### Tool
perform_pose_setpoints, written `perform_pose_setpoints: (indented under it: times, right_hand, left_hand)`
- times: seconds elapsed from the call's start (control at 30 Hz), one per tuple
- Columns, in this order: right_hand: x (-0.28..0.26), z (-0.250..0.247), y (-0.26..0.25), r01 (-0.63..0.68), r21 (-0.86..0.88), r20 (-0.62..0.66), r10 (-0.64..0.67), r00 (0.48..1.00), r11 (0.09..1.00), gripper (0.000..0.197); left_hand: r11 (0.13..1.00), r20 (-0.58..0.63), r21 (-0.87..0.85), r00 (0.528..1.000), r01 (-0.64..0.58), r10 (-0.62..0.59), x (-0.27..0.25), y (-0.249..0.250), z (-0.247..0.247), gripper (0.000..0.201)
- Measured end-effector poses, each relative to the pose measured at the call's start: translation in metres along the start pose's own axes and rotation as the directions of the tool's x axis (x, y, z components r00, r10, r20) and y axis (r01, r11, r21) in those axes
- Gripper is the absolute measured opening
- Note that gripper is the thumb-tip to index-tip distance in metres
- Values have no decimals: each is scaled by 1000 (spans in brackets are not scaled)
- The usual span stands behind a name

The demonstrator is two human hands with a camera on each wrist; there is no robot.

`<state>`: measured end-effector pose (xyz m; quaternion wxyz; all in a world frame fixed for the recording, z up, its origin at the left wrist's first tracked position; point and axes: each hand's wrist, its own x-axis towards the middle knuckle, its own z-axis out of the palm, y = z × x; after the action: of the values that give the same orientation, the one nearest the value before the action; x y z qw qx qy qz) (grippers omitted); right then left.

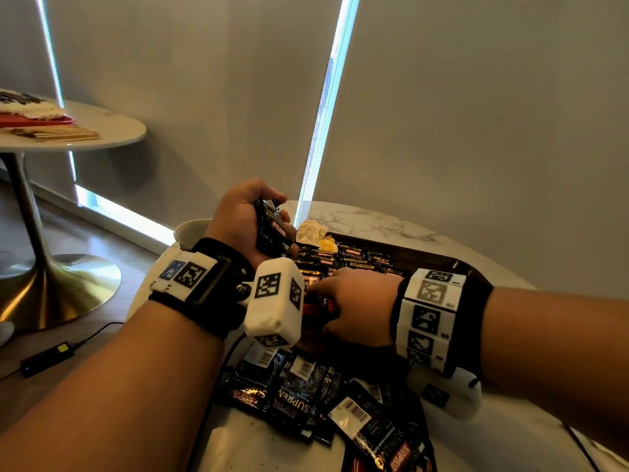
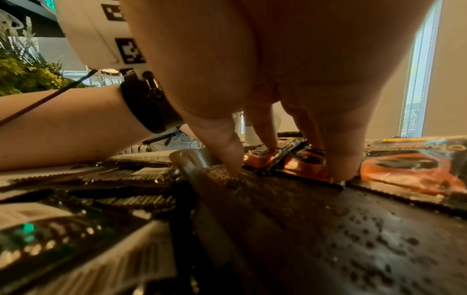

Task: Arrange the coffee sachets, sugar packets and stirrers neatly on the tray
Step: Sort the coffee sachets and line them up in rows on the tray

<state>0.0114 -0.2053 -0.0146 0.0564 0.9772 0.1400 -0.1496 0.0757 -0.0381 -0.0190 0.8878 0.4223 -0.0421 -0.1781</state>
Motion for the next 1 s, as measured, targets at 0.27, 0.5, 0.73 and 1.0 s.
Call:
perform_pose_setpoints:
  times: [0.27, 0.5, 0.73, 1.0]
  right_hand:
    - [0, -8, 9, 16, 28, -86, -14, 996, 999, 59]
    - [-11, -23, 24, -32, 135, -269, 67, 961, 990, 52]
    - [-27, -30, 33, 209, 421, -497, 31, 867, 883, 63]
    - [-28, -23, 39, 319, 356, -637, -22, 770, 878, 33]
  left_hand:
    - [999, 26, 4, 999, 32, -32, 2, 0, -2, 40]
    - [996, 74, -20, 994, 86, -85, 1, -7, 0, 43]
    - [996, 42, 85, 998, 41, -45, 3, -12, 8, 37]
    - [974, 66, 227, 998, 5, -21, 2, -15, 12, 33]
